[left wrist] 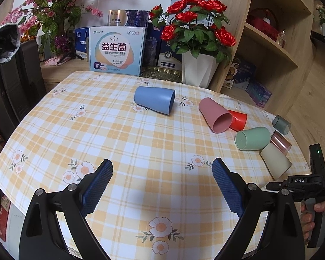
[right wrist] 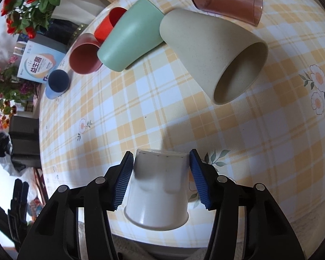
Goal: Flip cup upside down
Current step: 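Rotate the white cup with the right tool and set it upside down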
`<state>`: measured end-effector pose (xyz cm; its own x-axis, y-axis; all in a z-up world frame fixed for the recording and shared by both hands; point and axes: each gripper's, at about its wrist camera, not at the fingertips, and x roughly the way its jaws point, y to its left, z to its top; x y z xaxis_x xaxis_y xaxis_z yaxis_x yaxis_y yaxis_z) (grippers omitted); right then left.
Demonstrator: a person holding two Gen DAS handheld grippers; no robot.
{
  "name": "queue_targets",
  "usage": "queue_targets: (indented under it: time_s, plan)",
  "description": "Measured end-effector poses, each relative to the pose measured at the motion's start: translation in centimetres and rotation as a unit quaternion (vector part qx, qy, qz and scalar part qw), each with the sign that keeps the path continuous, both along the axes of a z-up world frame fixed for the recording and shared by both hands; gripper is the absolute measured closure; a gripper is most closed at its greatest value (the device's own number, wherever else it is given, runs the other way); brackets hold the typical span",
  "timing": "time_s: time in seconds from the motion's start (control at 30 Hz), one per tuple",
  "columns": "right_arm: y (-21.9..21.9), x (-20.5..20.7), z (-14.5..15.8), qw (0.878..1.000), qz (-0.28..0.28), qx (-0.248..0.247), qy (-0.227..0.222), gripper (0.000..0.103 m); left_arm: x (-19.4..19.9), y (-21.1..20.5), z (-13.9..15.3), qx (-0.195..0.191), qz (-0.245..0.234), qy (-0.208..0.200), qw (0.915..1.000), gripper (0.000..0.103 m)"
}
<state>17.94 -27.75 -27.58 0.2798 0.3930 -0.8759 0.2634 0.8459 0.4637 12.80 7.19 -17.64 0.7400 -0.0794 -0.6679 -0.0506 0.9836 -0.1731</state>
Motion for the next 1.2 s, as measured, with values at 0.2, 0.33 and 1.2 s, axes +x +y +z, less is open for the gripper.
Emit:
queue_targets:
  time_s: [0.2,0.33,1.2]
  plan:
    - [0.3,-1.4,0.9,0.999,0.018,-0.019,-0.039,0.051,-0.3,-0.9,-0.5,-0.009,-0.007,0.009,0.9999,0.012]
    - [0.3,-2.3,1.2,0.998,0.023,-0.023,-0.057,0.052,-0.5,-1.6,-0.9,-0.014,-0.014,0.018,0.9996,0.012]
    - [-0.4,-5.4,4.8,0.978,0.056,-0.142,-0.141,0.053,-1.3,-2.4,-0.5,-0.011,-0.007,0.023,0.9996,0.012]
